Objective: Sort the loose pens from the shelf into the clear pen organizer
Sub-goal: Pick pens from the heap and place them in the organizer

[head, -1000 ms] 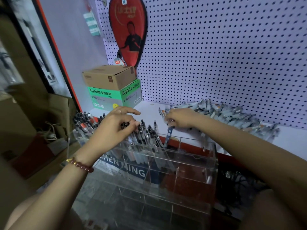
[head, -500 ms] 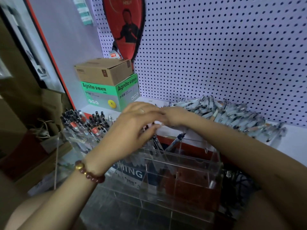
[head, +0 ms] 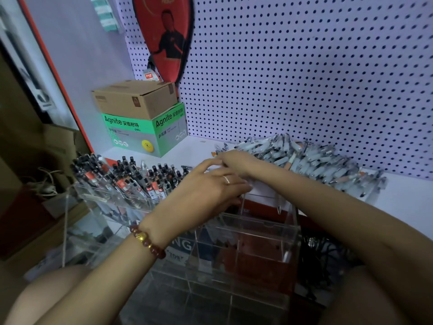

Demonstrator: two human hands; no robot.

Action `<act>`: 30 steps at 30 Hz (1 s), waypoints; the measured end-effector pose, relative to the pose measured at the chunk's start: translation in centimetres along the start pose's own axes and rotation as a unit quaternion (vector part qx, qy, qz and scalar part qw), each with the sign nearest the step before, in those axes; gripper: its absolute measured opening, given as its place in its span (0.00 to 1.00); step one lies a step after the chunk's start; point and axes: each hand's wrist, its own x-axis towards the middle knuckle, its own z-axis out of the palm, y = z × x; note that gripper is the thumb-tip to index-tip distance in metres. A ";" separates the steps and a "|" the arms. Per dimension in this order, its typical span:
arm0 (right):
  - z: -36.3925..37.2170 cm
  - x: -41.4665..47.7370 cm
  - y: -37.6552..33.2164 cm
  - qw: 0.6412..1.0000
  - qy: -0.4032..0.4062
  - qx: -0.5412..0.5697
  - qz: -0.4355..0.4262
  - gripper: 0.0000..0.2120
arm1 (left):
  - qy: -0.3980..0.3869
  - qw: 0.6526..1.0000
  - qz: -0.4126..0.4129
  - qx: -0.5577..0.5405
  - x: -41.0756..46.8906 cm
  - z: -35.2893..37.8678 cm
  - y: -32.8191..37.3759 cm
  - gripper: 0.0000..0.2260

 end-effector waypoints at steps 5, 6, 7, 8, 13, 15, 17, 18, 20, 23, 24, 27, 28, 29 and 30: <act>-1.8 -2.2 -1.0 0.998 -0.042 -0.038 0.028 0.11 | 0.036 0.996 -0.081 -0.019 -1.4 -1.4 -2.0 0.13; -2.1 -2.6 -1.0 0.998 -0.030 -0.047 0.018 0.11 | 0.042 0.994 -0.099 -0.034 -1.7 -1.6 -2.3 0.13; -2.3 -2.5 -0.8 0.999 -0.024 -0.042 0.015 0.11 | 0.045 0.990 -0.120 -0.055 -1.9 -1.7 -2.4 0.13; -2.4 -2.5 -0.6 1.000 -0.013 -0.027 0.007 0.12 | 0.047 0.986 -0.139 -0.074 -2.1 -1.7 -2.5 0.13; -4.4 -3.5 -0.3 0.988 0.052 0.143 0.036 0.07 | 0.053 0.972 -0.183 -0.134 -2.7 -1.7 -2.4 0.15; -5.0 -4.3 -0.2 0.972 0.061 0.222 0.052 0.10 | 0.063 0.971 -0.179 -0.147 -2.7 -1.7 -2.6 0.14; -5.9 -5.1 -0.4 0.960 0.068 0.268 0.056 0.10 | 0.086 0.961 -0.192 -0.181 -2.7 -1.8 -2.7 0.13; -6.7 -5.6 -0.7 0.956 0.068 0.281 0.057 0.10 | 0.106 0.951 -0.208 -0.204 -2.7 -1.9 -2.7 0.13; -8.5 -6.5 -1.4 0.947 0.054 0.314 0.049 0.08 | 0.147 0.916 -0.261 -0.268 -2.5 -2.3 -2.7 0.14; -10.9 -7.8 -2.9 0.927 0.041 0.372 0.017 0.08 | 0.174 0.834 -0.347 -0.392 -0.6 -3.4 -3.4 0.17; -11.4 -8.2 -3.7 0.925 0.038 0.378 0.008 0.07 | 0.166 0.806 -0.367 -0.434 0.2 -3.7 -3.7 0.18; -11.2 -8.4 -5.4 0.933 0.015 0.358 -0.035 0.07 | 0.161 0.735 -0.382 -0.537 2.4 -4.2 -4.1 0.16; -10.9 -8.3 -5.9 0.937 0.011 0.346 -0.049 0.08 | 0.172 0.715 -0.382 -0.559 2.9 -4.3 -3.8 0.14; -10.4 -8.2 -6.1 0.938 0.009 0.341 -0.061 0.09 | 0.189 0.702 -0.382 -0.570 3.2 -4.4 -3.6 0.13; -10.0 -8.3 -6.2 0.938 0.005 0.341 -0.066 0.09 | 0.204 0.693 -0.384 -0.575 3.4 -4.3 -3.4 0.13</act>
